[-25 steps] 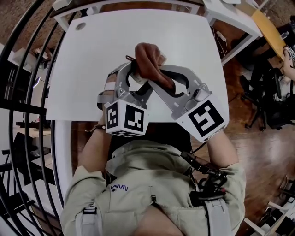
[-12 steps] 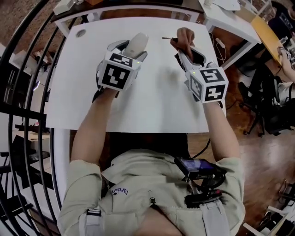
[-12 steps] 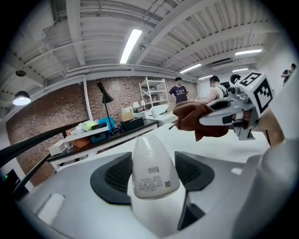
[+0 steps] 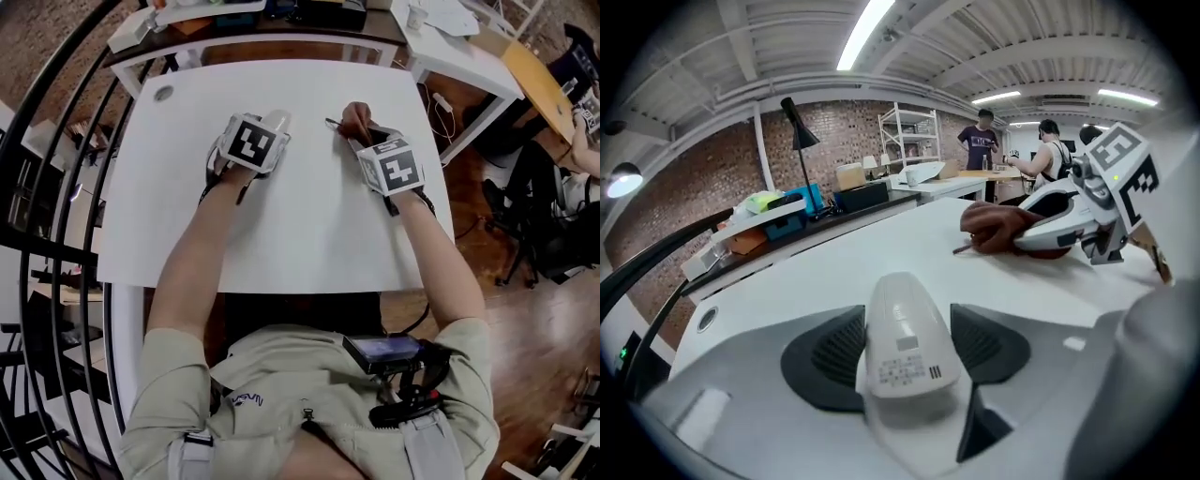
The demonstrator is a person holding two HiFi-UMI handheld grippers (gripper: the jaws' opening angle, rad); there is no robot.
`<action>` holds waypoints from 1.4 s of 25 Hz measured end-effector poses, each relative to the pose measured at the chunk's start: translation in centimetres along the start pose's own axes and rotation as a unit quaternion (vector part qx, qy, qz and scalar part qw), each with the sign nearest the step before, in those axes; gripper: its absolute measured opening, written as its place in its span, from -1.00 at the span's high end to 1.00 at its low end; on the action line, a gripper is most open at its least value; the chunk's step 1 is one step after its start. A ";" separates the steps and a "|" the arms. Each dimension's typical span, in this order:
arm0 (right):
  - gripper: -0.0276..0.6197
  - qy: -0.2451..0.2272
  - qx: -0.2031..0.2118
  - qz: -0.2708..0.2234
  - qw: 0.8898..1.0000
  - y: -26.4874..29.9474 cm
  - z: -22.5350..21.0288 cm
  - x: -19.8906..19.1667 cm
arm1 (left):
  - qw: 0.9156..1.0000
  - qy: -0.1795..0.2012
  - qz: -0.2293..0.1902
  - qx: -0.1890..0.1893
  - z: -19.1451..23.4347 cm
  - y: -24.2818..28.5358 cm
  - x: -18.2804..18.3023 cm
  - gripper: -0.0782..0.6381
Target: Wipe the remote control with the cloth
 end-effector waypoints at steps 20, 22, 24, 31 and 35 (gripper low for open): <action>0.91 -0.025 -0.110 -0.308 0.945 -24.4 20.0 -1.0 | 0.903 -0.157 -0.382 0.117 -4.6 -30.4 -7.5 0.77; 0.91 -0.018 -0.100 -0.309 0.945 -23.6 22.5 -2.6 | 0.908 -0.156 -0.375 0.105 -6.1 -30.5 -9.5 0.77; 0.91 -0.008 -0.089 -0.305 0.948 -23.0 24.0 -3.8 | 0.911 -0.160 -0.369 0.092 -7.6 -30.4 -10.7 0.77; 0.91 0.000 -0.101 -0.301 0.948 -24.0 23.4 -5.2 | 0.913 -0.168 -0.366 0.069 -10.1 -29.7 -10.3 0.77; 0.91 0.005 -0.103 -0.295 0.950 -24.0 23.1 -5.8 | 0.915 -0.170 -0.362 0.059 -11.0 -29.4 -10.5 0.77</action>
Point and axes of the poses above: the fingertips, and each gripper's own axes: y forward along the fingers, z to its left, x out of its top, the point moved 3 cm from there along -y, backward along the fingers, and after that the axes turned 14 degrees about x, right-handed, at the moved point
